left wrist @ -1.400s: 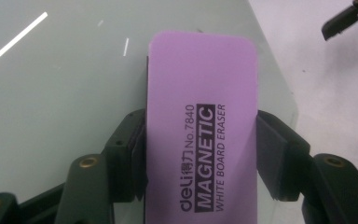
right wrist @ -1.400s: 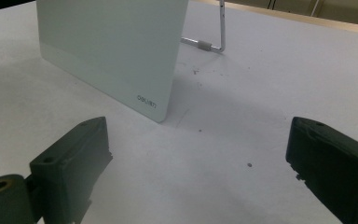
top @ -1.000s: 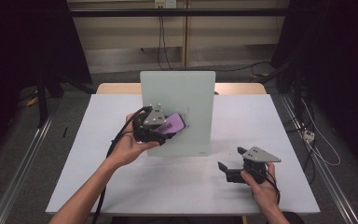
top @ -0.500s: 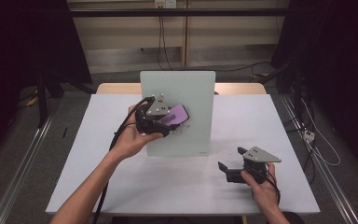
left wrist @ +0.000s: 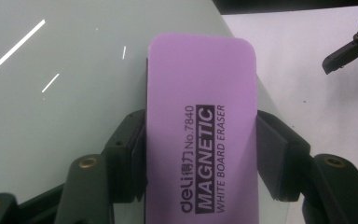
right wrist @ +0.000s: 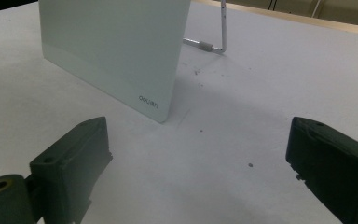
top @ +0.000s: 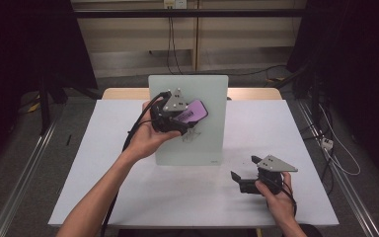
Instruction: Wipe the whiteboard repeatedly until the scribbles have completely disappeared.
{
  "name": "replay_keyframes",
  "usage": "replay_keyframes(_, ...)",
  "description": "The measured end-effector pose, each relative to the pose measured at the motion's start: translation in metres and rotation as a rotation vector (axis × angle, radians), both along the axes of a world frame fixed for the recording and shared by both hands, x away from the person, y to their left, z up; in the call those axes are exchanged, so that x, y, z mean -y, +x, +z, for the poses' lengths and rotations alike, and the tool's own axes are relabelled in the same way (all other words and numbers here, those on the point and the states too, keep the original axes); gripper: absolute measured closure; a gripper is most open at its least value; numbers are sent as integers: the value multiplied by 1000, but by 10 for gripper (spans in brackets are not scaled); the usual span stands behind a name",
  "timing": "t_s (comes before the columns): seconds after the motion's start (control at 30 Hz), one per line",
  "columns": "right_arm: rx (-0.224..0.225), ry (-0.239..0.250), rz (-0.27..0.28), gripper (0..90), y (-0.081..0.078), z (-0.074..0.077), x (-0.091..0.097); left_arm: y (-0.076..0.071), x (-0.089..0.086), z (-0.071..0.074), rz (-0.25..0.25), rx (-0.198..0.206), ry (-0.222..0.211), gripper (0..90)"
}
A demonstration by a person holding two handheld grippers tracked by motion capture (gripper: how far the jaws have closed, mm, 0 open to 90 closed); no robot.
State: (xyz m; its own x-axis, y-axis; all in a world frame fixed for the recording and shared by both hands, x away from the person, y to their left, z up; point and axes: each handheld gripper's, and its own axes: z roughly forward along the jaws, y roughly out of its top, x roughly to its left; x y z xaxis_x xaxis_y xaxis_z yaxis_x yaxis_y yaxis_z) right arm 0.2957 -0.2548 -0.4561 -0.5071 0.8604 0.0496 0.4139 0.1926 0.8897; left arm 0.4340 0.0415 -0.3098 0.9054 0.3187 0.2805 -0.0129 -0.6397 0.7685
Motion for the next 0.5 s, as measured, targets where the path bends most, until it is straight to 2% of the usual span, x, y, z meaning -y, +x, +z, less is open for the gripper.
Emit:
replay_keyframes(0.33, 1, 1, 1, 59, -1, 0, 0, -11, 15, -26, -41, -34, 74, 407)
replay_keyframes(0.43, 1, 2, 1, 59, -1, 0, 0, -13, 16, -33, -51, -38, 82, 407)
replay_keyframes(0.5, 1, 2, 0, 59, -1, 0, 0, -15, 16, -37, -56, -55, 90, 407)
